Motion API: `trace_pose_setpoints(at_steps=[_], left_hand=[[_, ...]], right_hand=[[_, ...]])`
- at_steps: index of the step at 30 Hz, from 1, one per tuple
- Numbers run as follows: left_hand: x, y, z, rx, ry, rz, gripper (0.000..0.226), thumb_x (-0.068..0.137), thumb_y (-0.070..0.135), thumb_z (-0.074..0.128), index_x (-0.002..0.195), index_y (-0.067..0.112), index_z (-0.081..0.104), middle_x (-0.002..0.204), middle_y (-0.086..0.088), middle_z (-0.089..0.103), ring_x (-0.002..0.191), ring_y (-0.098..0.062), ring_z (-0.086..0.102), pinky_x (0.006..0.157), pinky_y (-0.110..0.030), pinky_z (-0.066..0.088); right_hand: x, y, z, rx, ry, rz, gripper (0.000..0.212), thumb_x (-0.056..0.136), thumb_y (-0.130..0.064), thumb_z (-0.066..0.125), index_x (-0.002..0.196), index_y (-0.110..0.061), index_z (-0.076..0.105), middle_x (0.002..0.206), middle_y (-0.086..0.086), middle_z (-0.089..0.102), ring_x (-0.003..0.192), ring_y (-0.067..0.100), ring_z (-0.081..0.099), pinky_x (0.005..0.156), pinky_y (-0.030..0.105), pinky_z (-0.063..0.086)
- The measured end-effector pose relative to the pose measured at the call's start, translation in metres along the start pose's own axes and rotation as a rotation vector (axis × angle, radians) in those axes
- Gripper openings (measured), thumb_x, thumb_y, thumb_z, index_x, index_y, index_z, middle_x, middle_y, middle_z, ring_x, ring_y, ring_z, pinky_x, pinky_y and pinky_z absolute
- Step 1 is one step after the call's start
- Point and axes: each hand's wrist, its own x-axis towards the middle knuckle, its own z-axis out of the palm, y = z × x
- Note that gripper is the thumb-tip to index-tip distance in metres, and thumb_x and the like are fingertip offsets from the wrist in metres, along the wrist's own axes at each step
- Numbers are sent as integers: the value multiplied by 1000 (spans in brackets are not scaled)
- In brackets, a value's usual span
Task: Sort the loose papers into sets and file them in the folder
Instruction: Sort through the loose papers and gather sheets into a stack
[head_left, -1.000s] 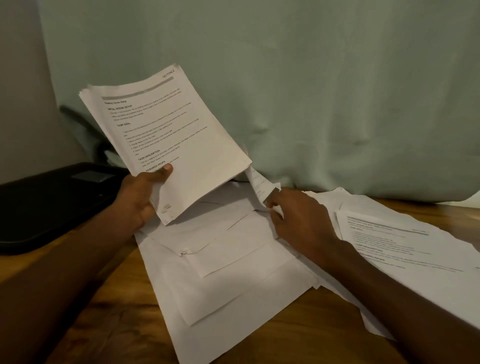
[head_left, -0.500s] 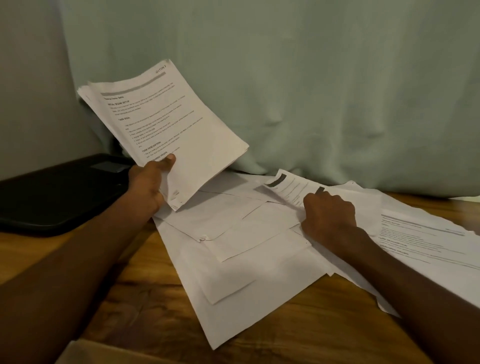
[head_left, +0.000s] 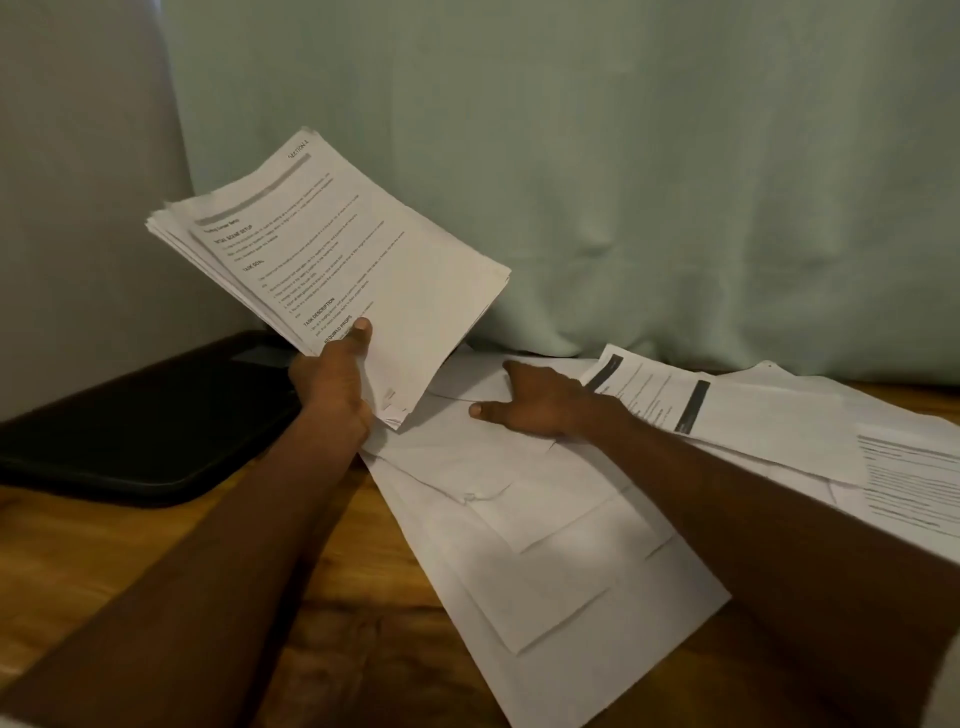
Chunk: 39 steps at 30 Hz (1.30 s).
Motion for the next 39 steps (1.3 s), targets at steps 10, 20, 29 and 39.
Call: trace_pose_setpoints(at_steps=[10,20,29,39], left_hand=[[8,2,-1,-129,-15,9,46,88,10,79,130,18,64,113,4,73,97,-17,71,87,-41,62],[-7,11,1,-321,-458,-28,35,102,8,55,130,28,62,117,0,76,101,-17,74,77,-36,63],[-17,6,8,-285,-511,-94,44,103,12,54,145,25,56,135,-2,68,115,-18,69,86,-37,62],[-44,-6,25,-169,-600,-211,46,100,11,59,145,19,57,139,-4,65,128,-21,61,99,-42,56]], right_hand=[[7,-9,11,-386,431,-240,18,100,-27,52,99,-19,68,98,10,68,94,34,65,66,32,37],[-33,1,-78,1092,874,111,7,88,-13,74,92,-19,76,90,-5,75,92,19,69,79,27,54],[-101,72,-98,1621,987,377,5,93,-8,70,89,-11,68,88,5,69,66,17,61,41,18,46],[-118,92,-61,1792,800,475,36,92,11,62,127,0,61,106,16,68,77,21,65,56,30,62]])
